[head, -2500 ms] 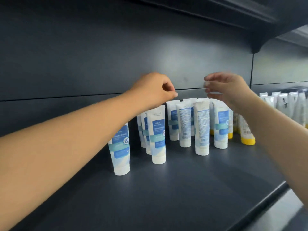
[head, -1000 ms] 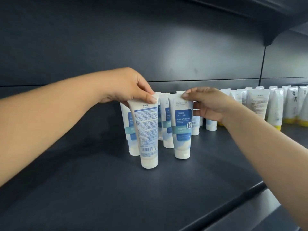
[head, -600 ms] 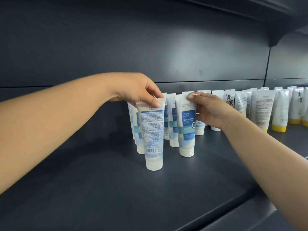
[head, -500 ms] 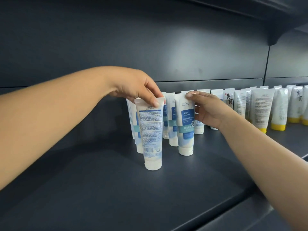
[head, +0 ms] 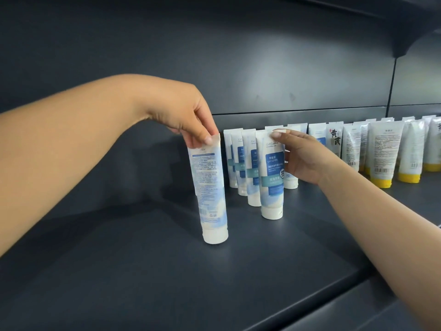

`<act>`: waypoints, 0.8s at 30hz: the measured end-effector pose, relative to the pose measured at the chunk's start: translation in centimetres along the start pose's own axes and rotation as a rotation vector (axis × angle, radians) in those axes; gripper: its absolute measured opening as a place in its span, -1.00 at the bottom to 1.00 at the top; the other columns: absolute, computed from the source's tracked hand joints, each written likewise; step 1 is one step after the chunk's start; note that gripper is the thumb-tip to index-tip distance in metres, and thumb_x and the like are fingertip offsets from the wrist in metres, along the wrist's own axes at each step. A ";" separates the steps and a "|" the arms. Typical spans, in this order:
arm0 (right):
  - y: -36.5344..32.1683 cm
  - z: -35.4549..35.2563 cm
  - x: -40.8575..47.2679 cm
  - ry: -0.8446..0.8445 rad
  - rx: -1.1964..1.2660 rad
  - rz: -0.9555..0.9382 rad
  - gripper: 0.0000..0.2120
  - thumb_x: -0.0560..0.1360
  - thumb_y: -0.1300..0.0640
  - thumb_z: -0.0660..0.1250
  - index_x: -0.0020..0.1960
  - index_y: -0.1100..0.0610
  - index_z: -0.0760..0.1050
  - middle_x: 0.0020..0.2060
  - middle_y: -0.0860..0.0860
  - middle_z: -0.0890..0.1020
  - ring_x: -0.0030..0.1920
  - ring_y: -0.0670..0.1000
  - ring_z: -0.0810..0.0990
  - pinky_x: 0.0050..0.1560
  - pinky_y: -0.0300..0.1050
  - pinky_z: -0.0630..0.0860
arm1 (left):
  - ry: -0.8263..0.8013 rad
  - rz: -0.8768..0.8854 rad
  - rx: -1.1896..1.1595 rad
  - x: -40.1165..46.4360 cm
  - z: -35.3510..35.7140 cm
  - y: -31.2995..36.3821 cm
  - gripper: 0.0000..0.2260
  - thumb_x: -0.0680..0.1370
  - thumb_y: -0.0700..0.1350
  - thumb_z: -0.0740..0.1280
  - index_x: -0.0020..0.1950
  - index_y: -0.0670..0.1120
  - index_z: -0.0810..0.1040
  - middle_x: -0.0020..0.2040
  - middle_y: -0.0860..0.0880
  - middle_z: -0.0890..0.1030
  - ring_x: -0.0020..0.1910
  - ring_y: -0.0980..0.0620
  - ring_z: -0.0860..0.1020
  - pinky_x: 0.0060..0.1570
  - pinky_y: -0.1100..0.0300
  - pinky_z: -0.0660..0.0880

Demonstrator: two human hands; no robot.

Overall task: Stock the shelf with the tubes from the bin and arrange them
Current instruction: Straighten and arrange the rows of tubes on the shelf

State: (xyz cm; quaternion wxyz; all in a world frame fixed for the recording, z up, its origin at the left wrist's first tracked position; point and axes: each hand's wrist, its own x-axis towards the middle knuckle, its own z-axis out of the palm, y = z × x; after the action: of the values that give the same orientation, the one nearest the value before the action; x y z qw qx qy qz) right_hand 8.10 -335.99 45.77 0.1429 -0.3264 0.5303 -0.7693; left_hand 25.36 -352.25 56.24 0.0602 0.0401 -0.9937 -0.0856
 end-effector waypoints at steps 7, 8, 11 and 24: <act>0.2 -0.3 0.1 -0.008 -0.005 -0.022 -0.91 0.47 0.19 0.32 -0.21 0.07 0.55 -0.33 -0.06 0.66 -0.31 -0.08 0.62 -0.18 -0.21 0.54 | 0.009 0.034 -0.140 -0.5 1.1 -0.3 -0.98 0.37 -0.04 0.45 -0.25 0.09 0.64 -0.33 0.24 0.65 -0.37 0.35 0.59 -0.29 0.49 0.52; 0.3 -0.3 0.1 -0.009 -0.007 -0.025 -0.91 0.47 0.19 0.32 -0.20 0.08 0.55 -0.33 -0.06 0.66 -0.31 -0.08 0.62 -0.19 -0.22 0.54 | 0.028 0.045 -0.166 -0.5 1.3 -0.6 -0.93 0.39 -0.11 0.45 -0.27 0.06 0.63 -0.36 0.21 0.65 -0.39 0.32 0.59 -0.31 0.48 0.53; 0.3 -0.3 0.0 -0.018 -0.014 -0.029 -0.91 0.48 0.19 0.31 -0.19 0.09 0.54 -0.34 -0.06 0.66 -0.33 -0.08 0.62 -0.23 -0.24 0.56 | 0.074 0.045 -0.224 -0.6 1.5 -1.5 -0.86 0.37 -0.23 0.46 -0.29 0.00 0.61 -0.39 0.14 0.65 -0.38 0.27 0.60 -0.33 0.43 0.54; 0.7 0.0 0.1 -0.021 0.100 0.014 -0.94 0.43 0.19 0.33 -0.11 0.16 0.54 -0.18 0.04 0.66 -0.17 -0.01 0.66 -0.02 -0.05 0.60 | 0.131 -0.100 -0.557 1.1 2.6 -2.7 -0.85 0.43 -0.32 0.39 -0.16 -0.07 0.61 -0.41 0.10 0.66 -0.40 0.23 0.62 -0.44 0.40 0.52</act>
State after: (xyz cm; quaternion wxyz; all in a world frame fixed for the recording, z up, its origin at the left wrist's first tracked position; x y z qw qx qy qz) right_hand 7.93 -336.32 45.12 0.1698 -0.3232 0.4919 -0.7904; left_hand 24.17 -354.56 53.34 0.1286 0.0765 -0.9226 -0.3554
